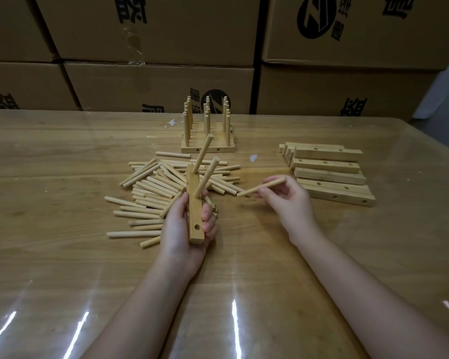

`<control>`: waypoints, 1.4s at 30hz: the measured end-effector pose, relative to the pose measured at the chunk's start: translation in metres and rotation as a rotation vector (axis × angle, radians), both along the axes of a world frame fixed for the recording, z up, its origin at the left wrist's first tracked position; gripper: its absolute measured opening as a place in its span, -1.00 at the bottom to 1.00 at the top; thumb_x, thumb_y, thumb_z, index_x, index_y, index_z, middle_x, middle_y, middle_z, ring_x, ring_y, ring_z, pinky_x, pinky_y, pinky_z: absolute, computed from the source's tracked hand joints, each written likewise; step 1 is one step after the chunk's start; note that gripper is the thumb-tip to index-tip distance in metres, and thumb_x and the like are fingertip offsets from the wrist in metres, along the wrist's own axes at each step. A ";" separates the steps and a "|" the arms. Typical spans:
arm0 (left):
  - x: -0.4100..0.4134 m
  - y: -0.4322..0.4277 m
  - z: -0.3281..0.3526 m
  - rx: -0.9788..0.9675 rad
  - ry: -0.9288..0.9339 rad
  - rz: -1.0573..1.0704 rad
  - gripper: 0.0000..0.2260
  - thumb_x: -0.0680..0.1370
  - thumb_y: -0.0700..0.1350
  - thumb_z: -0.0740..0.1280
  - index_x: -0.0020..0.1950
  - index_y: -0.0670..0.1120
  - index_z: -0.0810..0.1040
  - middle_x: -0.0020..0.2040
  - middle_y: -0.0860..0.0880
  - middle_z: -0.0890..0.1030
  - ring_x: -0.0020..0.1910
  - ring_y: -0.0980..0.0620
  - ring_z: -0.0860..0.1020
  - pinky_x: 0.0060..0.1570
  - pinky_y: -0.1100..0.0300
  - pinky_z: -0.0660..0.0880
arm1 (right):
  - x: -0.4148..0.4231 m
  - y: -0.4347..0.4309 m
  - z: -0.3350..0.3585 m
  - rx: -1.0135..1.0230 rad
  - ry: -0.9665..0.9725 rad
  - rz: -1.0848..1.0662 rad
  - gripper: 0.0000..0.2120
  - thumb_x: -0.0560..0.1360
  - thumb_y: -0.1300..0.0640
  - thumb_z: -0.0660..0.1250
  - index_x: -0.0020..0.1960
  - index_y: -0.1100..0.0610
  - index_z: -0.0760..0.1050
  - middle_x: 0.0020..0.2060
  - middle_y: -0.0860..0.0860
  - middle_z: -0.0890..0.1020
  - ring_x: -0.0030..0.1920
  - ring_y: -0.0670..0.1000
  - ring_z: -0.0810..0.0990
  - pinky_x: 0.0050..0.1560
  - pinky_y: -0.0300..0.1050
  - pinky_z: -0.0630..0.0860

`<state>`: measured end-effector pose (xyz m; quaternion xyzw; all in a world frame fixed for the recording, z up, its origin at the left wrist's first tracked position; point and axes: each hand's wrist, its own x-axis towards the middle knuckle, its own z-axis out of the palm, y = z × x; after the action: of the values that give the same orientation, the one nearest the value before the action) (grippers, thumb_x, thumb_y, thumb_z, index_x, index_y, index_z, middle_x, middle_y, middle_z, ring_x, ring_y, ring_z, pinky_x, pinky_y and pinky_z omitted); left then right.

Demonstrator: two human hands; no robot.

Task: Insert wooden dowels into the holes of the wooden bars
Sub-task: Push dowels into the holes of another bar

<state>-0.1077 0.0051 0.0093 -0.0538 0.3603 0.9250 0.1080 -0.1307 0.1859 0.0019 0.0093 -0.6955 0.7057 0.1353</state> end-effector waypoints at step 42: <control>-0.003 -0.001 -0.004 -0.011 -0.089 0.146 -0.74 0.61 0.09 0.15 -0.14 -0.05 0.44 -0.39 0.00 0.39 -0.53 0.11 0.36 -0.56 0.29 0.34 | 0.021 -0.024 0.009 0.503 -0.019 0.559 -0.83 0.51 0.04 0.30 -0.15 -0.18 0.61 -0.16 0.04 0.64 -0.10 0.07 0.55 -0.08 -0.12 0.46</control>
<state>-0.1103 0.0044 0.0049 -0.1217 0.3551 0.9252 0.0562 -0.1095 0.1620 0.0109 0.2251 -0.8189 0.5225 -0.0758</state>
